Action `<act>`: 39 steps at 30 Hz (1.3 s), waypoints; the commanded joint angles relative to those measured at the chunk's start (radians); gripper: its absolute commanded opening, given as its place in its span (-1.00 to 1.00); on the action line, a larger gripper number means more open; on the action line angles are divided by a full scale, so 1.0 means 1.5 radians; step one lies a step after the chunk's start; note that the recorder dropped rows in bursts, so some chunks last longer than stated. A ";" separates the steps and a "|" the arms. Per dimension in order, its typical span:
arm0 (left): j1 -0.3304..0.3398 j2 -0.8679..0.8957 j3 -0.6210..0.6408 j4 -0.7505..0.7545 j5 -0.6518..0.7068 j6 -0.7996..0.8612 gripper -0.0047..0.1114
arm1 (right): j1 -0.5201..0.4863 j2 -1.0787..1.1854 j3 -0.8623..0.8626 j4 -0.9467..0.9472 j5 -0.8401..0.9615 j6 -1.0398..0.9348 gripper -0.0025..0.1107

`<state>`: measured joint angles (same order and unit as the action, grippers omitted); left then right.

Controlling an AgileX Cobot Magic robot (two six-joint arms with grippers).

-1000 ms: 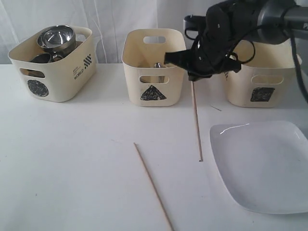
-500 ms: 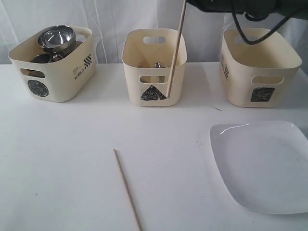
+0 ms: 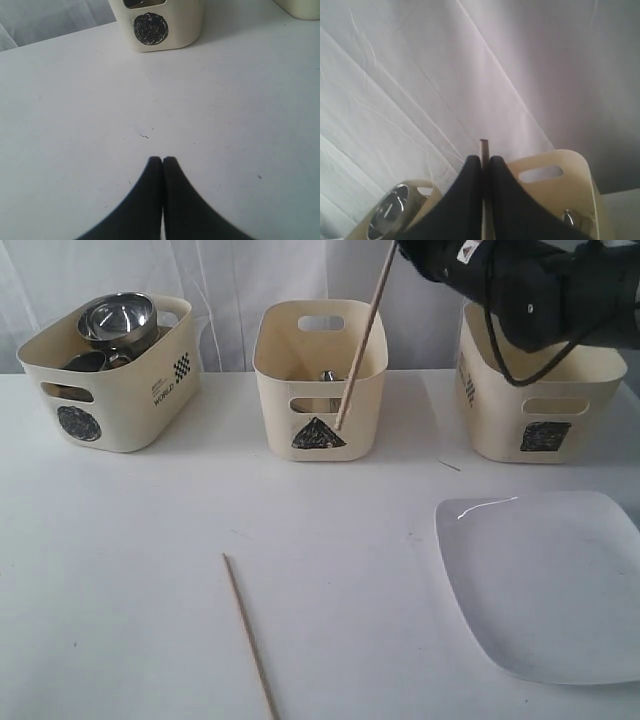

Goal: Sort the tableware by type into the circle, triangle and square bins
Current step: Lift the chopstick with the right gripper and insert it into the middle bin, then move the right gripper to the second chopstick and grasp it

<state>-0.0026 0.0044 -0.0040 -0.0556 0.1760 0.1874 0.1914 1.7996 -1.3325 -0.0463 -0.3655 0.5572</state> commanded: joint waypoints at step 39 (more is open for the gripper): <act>0.001 -0.003 0.003 -0.002 -0.003 -0.005 -0.92 | -0.025 0.275 -0.347 -0.151 0.123 0.047 -0.38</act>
<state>-0.0026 0.0044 -0.0040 -0.0556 0.1760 0.1874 0.1462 2.2300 -1.8419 -0.2563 -0.2213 0.6270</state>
